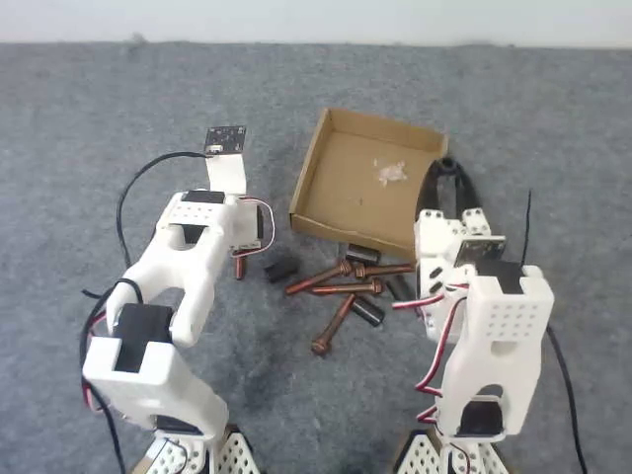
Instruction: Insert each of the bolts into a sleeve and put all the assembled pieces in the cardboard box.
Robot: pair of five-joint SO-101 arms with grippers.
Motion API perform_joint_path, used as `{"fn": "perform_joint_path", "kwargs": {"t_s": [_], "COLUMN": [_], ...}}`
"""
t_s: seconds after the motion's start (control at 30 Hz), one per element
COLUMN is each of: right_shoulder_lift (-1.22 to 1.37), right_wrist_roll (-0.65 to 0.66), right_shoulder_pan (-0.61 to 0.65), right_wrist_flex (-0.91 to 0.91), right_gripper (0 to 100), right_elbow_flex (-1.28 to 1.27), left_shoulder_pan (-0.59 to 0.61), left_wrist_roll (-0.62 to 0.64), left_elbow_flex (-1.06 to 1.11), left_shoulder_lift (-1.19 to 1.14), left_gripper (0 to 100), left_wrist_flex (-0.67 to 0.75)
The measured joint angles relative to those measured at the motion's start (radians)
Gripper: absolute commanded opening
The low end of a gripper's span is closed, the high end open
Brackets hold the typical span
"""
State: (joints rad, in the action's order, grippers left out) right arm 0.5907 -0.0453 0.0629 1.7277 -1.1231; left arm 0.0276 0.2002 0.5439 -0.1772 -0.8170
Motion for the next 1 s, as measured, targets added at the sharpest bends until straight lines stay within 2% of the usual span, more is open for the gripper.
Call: {"fn": "perform_joint_path", "kwargs": {"t_s": [0.17,0.33,0.57,0.73,1.0], "right_shoulder_lift": [-0.118,-0.233,-0.236,-0.278,-0.315], "right_wrist_roll": [0.000,-0.014,-0.023,-0.023,-0.026], "right_shoulder_pan": [0.002,0.057,0.103,0.180,0.236], "right_wrist_flex": [0.003,0.003,0.003,0.003,0.003], "right_gripper": [0.6,0.6,0.6,0.6,0.6], "right_elbow_flex": [-0.127,-0.275,-0.368,-0.470,-0.486], "left_shoulder_pan": [0.000,0.000,0.000,0.000,0.000], "left_wrist_roll": [0.000,0.000,0.000,0.000,0.000], "left_elbow_flex": [0.000,0.000,0.000,0.000,0.000], "left_shoulder_lift": [0.000,0.000,0.000,0.000,0.000], "left_gripper": [1,1,1,1,1], "left_wrist_flex": [0.000,0.000,0.000,0.000,0.000]}}
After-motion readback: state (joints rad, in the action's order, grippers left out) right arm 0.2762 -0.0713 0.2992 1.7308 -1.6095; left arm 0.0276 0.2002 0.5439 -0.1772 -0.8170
